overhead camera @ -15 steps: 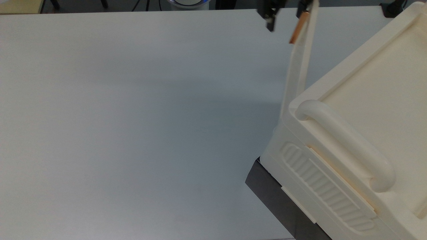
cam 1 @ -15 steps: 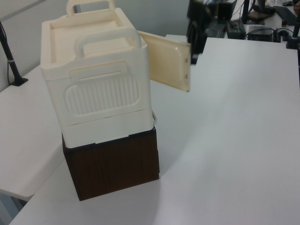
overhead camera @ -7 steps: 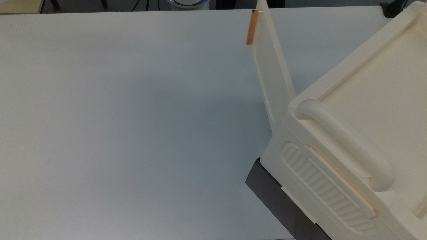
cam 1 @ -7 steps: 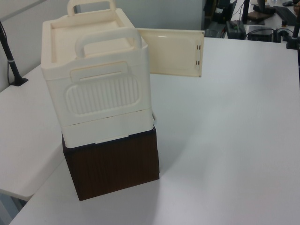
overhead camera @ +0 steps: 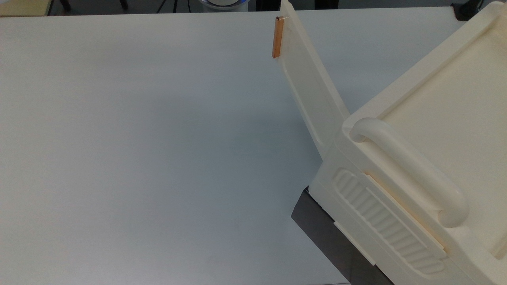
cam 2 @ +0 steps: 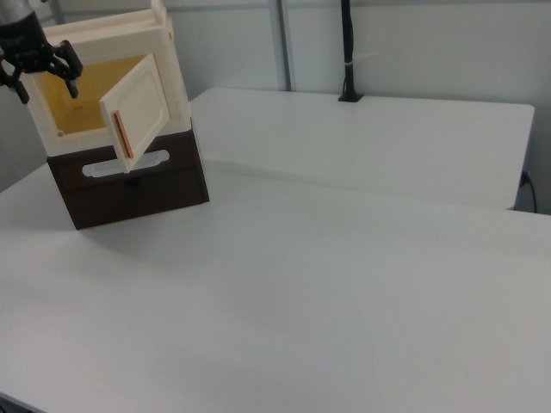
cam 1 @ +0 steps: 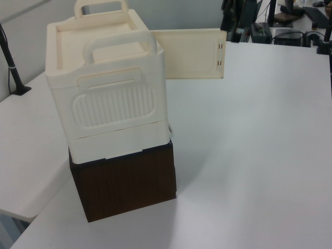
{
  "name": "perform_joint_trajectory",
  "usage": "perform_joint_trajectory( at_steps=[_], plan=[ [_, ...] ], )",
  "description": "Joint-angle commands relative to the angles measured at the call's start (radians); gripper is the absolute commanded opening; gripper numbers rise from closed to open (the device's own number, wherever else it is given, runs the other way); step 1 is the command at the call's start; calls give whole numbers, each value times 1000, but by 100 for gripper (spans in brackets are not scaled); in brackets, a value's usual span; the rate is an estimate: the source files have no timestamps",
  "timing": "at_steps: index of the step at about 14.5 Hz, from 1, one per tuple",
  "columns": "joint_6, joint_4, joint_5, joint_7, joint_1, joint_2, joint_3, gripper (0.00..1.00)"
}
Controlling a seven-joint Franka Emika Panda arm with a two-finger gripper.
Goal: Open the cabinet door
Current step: 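Pull the door edge outward, swinging the door open on its hinge, then release the door and lift the gripper away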
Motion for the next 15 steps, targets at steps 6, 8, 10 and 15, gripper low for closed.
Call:
perform_joint_trajectory(
  at_steps=[6,8,10,15],
  plan=[
    [-10,-19,-24,-11,-147,35,-18,100],
    [-22,-23,-31,7,-150,33,-18,100],
    [-22,-48,-47,45,-167,36,-18,100],
    [-6,-57,-47,52,-190,74,-18,100]
  ],
)
